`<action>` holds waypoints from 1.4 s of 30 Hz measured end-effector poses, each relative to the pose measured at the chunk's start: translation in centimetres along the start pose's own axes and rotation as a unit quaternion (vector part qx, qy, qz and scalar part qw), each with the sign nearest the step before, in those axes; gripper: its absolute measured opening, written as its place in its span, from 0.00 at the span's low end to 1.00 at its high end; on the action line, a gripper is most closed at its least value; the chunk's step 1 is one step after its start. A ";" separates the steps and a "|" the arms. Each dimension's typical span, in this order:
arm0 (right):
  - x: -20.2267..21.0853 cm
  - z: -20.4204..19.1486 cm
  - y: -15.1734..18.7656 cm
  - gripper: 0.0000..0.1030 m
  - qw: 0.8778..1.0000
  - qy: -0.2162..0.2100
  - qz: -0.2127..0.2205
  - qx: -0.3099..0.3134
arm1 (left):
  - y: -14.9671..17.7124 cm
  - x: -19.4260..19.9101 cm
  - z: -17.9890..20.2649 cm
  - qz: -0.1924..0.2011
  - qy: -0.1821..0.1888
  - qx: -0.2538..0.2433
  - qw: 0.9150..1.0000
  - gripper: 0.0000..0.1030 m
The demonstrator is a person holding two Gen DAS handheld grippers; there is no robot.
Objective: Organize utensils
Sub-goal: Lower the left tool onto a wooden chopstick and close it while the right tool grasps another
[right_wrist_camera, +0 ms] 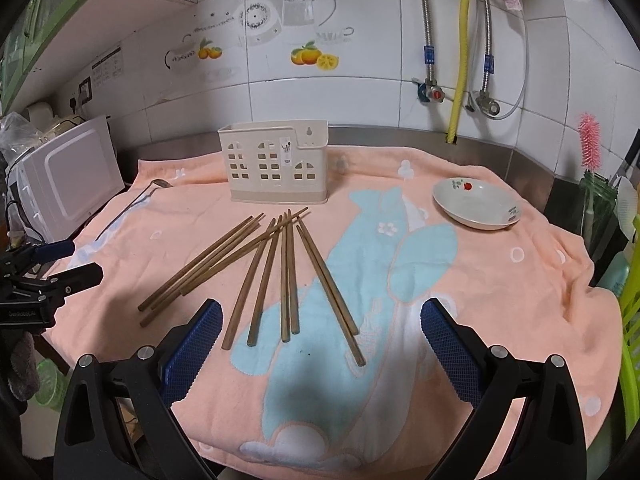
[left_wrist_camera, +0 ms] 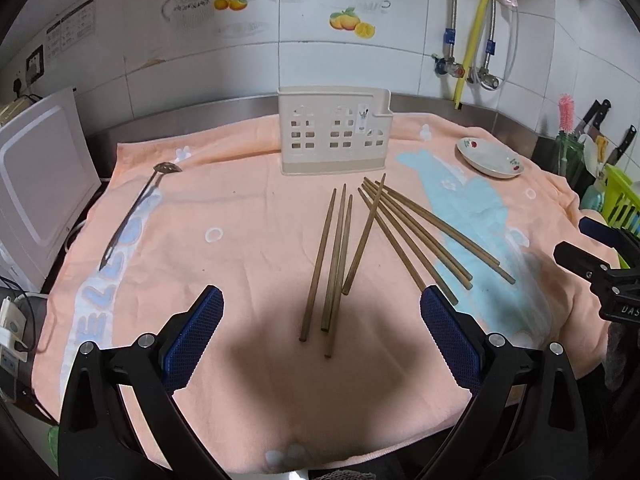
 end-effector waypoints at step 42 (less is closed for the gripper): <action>-7.4 3.5 0.1 0.70 0.997 -0.029 -0.066 -0.030 | -2.5 -13.3 6.1 -0.077 0.122 -0.095 0.985 0.20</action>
Point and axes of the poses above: each gripper's, at about its wrist camera, not at the fingertips, and x roughly against the way its jaws point, z to its right, y to its underside, the point moved 1 cm from there along -x, roughly the way its jaws point, and after that the axes turned 12 degrees about -y, right-handed, at the moved point
